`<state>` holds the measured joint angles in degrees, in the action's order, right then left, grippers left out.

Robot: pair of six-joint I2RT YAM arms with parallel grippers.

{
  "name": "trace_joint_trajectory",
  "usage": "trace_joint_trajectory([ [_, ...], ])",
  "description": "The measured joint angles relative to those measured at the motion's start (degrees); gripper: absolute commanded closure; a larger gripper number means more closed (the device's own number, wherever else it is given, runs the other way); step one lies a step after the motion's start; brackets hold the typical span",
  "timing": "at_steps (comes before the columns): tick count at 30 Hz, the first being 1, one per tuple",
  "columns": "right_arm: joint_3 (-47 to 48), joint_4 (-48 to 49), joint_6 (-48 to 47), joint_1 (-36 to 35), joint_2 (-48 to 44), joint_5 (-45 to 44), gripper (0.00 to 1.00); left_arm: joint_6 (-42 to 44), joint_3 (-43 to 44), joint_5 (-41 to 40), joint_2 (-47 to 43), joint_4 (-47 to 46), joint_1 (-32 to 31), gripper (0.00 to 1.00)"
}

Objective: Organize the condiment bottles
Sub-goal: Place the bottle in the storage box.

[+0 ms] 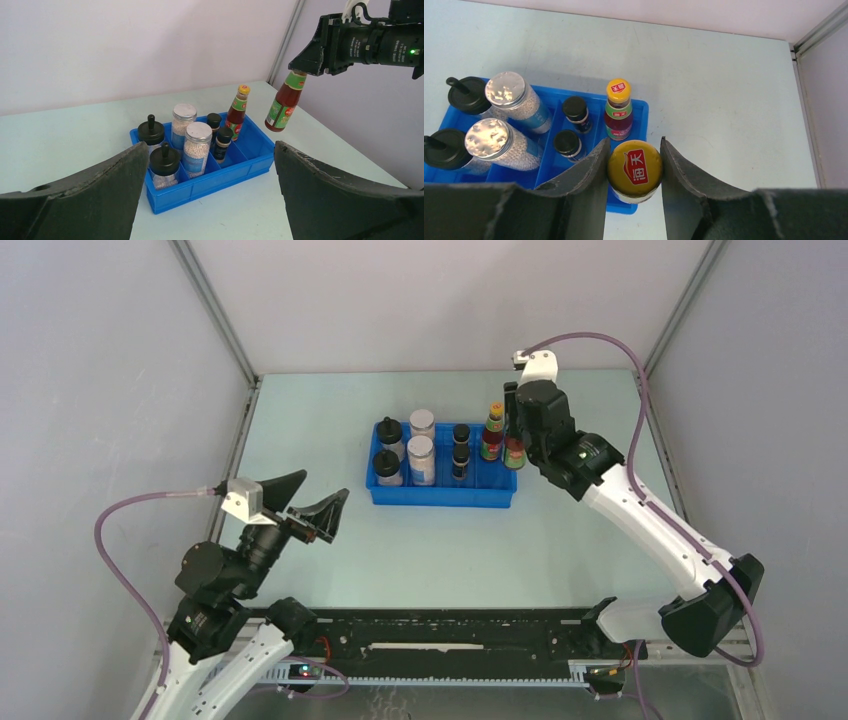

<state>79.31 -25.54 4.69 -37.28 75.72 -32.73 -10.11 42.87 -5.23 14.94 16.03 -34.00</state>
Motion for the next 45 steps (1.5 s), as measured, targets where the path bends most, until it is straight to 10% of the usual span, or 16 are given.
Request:
trace_joint_trajectory([
  [45, 0.35, 2.01, 0.28, -2.54, 6.08, 1.36, 1.00, 0.11, -3.69, -0.63, -0.20, 0.59, 0.00, 0.00],
])
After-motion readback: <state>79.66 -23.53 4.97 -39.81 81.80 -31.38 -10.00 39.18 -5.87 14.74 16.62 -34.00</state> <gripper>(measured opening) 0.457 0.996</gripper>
